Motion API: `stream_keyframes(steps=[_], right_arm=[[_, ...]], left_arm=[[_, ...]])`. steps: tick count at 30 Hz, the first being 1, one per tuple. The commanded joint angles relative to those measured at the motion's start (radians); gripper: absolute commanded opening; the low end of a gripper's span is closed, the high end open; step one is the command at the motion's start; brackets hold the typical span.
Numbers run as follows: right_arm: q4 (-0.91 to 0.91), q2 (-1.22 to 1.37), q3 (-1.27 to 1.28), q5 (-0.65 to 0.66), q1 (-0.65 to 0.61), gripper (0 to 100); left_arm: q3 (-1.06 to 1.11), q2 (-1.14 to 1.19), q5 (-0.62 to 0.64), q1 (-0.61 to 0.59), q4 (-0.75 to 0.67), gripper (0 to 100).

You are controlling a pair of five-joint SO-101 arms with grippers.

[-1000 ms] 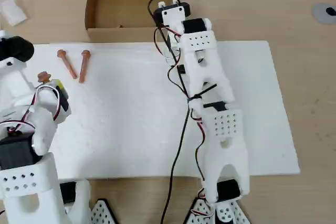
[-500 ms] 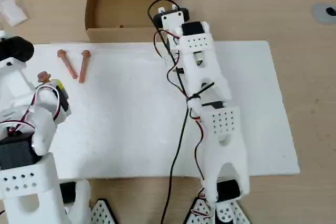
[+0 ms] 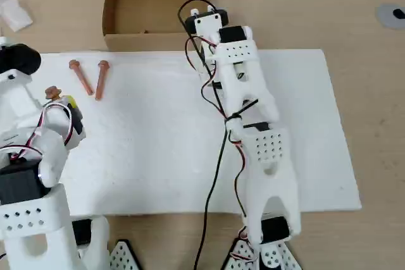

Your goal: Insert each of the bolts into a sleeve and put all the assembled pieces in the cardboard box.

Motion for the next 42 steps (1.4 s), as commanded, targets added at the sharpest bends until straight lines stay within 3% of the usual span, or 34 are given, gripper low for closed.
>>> stream_keyframes(steps=[1,8,27,36,42], right_arm=[[-0.011,0.002,-0.033,0.009,-0.015,15.4],[-0.011,0.002,-0.033,0.009,-0.015,5.4],[0.018,-0.005,-0.05,0.04,-0.022,1.0],[0.279,-0.004,-0.504,0.054,-0.081,1.0],[0.288,-0.004,-0.73,0.12,-0.12,1.0]], left_arm=[[-0.003,-0.025,-0.008,0.005,-0.018,1],[-0.005,-0.025,-0.008,0.005,-0.018,1],[-0.005,-0.025,-0.008,0.005,-0.018,1],[-0.014,-0.027,-0.008,0.005,-0.02,1],[-0.009,-0.027,-0.009,0.005,-0.02,1]])
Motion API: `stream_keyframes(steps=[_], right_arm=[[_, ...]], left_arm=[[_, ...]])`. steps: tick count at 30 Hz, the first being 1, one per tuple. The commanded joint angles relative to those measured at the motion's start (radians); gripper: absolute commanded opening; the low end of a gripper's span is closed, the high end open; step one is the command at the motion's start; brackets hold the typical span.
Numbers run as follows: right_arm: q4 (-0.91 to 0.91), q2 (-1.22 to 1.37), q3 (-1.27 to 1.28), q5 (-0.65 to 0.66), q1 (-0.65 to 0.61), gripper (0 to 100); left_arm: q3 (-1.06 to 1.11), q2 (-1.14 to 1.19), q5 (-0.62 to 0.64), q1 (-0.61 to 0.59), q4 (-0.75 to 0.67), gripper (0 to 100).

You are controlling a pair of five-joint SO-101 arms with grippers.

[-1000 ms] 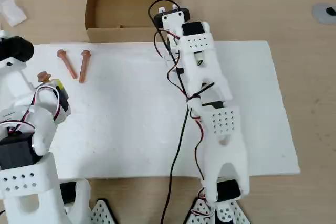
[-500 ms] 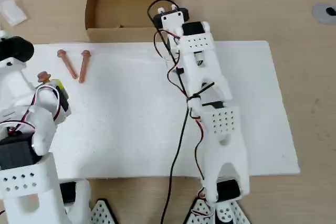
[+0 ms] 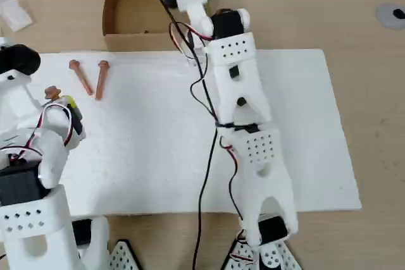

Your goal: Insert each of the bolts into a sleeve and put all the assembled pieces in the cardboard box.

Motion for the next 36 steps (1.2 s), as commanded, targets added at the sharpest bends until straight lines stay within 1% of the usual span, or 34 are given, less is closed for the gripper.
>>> stream_keyframes(steps=[1,4,7,18,27,36], right_arm=[[0.021,-0.012,-0.127,0.031,-0.028,1.0],[0.025,-0.038,-0.124,0.031,-0.039,1.0],[0.025,-0.117,-0.076,0.029,-0.042,1.0],[0.023,-0.483,0.383,0.029,-0.038,1.0],[0.021,-0.748,0.616,0.029,-0.036,1.0],[0.021,-0.914,0.8,0.029,-0.036,1.0]], left_arm=[[-0.009,-0.021,-0.017,0.005,-0.018,1],[-0.009,-0.021,-0.049,0.003,-0.018,1],[-0.009,-0.021,-0.049,0.003,-0.018,1],[-0.005,-0.021,-0.049,0.003,-0.018,1],[-0.005,-0.021,-0.049,0.003,-0.017,1],[-0.005,-0.021,-0.049,0.003,-0.017,1]])
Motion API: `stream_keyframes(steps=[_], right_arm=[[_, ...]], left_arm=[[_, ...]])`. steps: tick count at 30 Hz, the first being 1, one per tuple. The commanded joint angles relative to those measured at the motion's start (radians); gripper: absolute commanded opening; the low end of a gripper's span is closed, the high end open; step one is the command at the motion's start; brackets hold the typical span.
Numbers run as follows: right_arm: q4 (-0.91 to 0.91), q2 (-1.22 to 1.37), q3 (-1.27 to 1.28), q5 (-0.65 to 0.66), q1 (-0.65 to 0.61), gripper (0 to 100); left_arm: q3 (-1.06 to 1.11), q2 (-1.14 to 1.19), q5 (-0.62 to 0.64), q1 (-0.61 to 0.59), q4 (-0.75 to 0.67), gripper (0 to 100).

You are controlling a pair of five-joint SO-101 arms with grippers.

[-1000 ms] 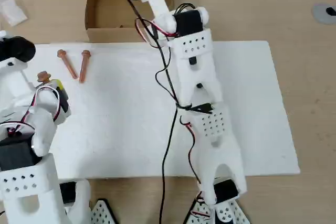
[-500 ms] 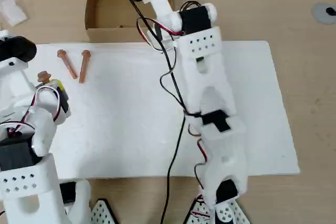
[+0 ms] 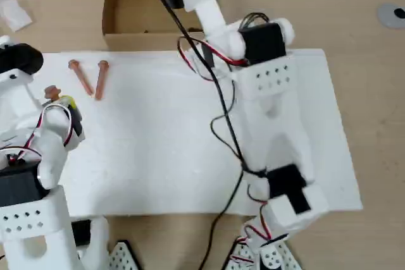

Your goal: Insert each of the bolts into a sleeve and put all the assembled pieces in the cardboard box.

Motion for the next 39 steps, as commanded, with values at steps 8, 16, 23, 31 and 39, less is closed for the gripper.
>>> stream_keyframes(steps=[8,16,23,31,39], right_arm=[[0.018,-0.13,0.074,0.003,-0.002,1.0],[0.018,-0.185,0.088,0.003,-0.002,1.0],[0.018,-0.309,0.226,0.005,-0.002,1.0],[0.018,-0.424,0.36,0.005,-0.002,1.0],[0.017,-0.555,0.503,0.005,-0.002,1.0]], left_arm=[[-0.005,-0.021,-0.006,0.003,-0.017,1],[-0.005,-0.021,-0.008,0.003,0.023,1],[-0.005,-0.021,-0.008,0.003,0.017,1],[-0.005,-0.021,-0.008,0.003,0.018,1],[-0.005,-0.021,-0.008,0.003,0.023,1]])
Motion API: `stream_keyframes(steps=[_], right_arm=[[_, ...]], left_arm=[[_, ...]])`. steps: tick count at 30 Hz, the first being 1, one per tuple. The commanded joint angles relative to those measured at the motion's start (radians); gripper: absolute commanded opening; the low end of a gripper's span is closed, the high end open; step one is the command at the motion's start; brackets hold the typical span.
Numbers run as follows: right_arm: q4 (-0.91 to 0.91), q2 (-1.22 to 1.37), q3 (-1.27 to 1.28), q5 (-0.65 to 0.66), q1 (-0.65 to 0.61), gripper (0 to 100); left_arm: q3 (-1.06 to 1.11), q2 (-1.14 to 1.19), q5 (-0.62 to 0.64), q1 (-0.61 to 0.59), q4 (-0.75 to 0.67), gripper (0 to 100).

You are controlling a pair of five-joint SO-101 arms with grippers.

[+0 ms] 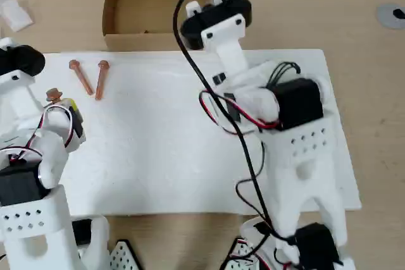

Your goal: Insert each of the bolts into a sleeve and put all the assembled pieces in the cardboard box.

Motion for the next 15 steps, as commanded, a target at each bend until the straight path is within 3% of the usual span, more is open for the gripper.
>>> stream_keyframes(steps=[1,9,15], right_arm=[[0.017,-0.093,0.051,0.005,-0.002,1.0],[0.011,-0.305,0.257,0.005,0.004,1.0],[-0.026,-0.486,0.443,0.009,0.148,1.0]], left_arm=[[-0.005,-0.021,-0.008,0.003,0.002,1],[-0.005,-0.021,-0.008,0.008,0.0,1],[-0.005,-0.021,-0.008,0.011,-0.005,1]])
